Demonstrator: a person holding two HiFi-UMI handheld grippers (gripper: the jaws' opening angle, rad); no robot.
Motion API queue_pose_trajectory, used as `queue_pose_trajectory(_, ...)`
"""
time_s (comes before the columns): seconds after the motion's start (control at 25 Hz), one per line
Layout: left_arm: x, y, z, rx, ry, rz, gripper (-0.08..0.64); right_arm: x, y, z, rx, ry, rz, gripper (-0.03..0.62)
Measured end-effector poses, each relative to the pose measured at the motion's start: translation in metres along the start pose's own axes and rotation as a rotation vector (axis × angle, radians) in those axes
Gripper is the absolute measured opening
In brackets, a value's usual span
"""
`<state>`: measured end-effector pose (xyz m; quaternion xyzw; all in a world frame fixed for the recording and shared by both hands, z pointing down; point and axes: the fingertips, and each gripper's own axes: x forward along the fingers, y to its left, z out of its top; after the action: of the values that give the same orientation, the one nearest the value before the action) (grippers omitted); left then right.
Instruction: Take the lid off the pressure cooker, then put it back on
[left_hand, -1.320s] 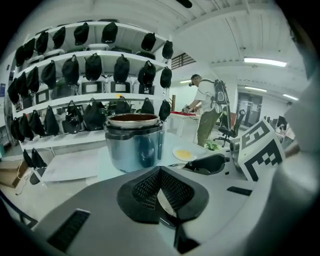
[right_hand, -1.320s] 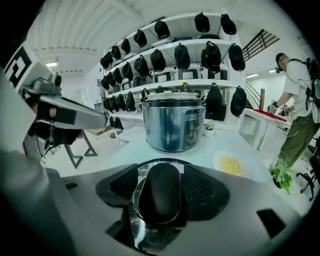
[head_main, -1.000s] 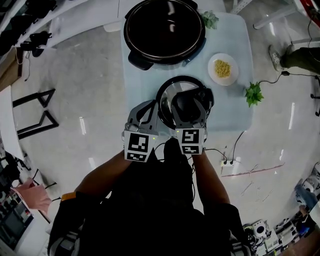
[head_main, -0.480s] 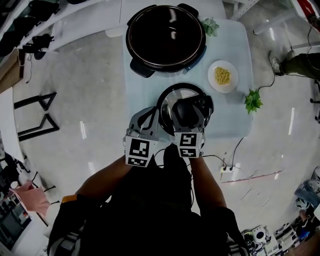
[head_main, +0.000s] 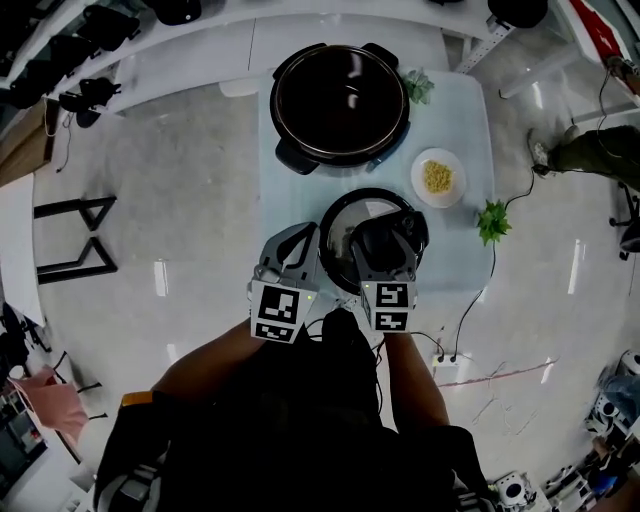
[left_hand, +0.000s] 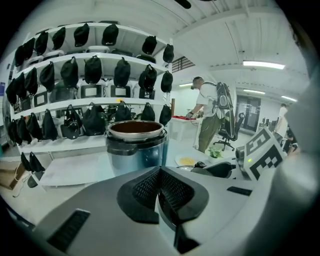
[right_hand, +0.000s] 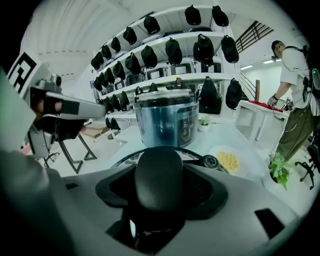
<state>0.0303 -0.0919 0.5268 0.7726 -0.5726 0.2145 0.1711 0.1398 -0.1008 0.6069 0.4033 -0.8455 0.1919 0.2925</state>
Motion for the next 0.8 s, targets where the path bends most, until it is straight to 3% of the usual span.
queue_pose_trajectory(0.44,-0.033,0.028,0.083,-0.025,-0.119,0.008,0.006,-0.089,-0.011,0.128,-0.136,-0.148,0.065,0.296)
queue_pose_trajectory(0.8,-0.048,0.086,0.126,-0.016,-0.18,0.081,0.006,-0.077,-0.011,0.227,-0.274,-0.216,0.127,0.296)
